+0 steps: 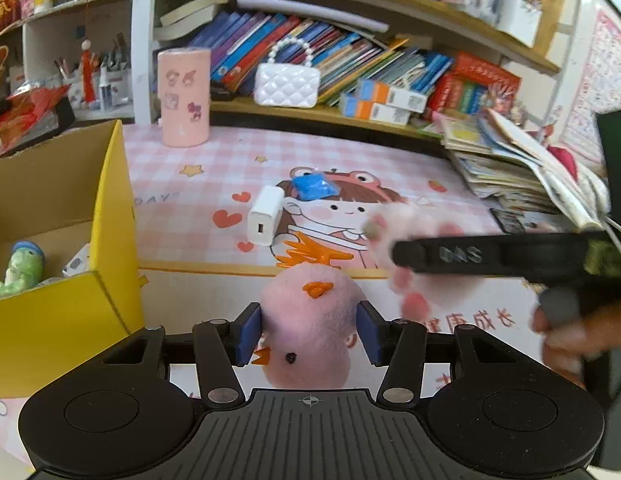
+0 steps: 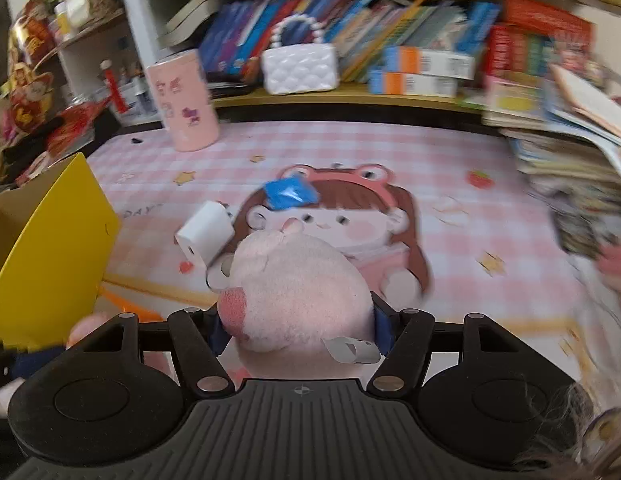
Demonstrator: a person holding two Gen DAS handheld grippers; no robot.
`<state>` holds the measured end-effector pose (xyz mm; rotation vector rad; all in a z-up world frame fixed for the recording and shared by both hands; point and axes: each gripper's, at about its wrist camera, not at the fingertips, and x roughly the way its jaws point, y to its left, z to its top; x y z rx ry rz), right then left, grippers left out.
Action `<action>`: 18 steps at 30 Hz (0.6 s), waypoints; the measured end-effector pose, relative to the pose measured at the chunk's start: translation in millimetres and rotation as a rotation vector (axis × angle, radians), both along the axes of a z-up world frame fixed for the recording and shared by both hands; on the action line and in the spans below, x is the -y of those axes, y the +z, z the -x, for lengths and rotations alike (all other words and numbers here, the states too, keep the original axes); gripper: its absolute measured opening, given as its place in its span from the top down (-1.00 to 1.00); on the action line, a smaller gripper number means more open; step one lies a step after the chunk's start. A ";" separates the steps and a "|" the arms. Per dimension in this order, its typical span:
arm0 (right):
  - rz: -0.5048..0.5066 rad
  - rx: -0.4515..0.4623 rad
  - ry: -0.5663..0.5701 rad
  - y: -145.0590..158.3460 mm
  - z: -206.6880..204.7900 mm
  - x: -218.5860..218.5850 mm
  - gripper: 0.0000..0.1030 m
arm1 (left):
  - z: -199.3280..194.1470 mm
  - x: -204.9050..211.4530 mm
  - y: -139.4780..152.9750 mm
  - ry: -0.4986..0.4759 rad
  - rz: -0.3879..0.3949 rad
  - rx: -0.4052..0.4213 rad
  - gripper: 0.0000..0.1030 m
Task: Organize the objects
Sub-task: 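Lift and carry both pink plush toys over the yellow box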
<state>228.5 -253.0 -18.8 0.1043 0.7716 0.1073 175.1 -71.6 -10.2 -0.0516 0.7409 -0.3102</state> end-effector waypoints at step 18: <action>0.056 -0.031 -0.010 4.2 145.0 -91.6 -0.21 | 99.4 -102.9 -9.4 0.071 0.036 -0.029 0.04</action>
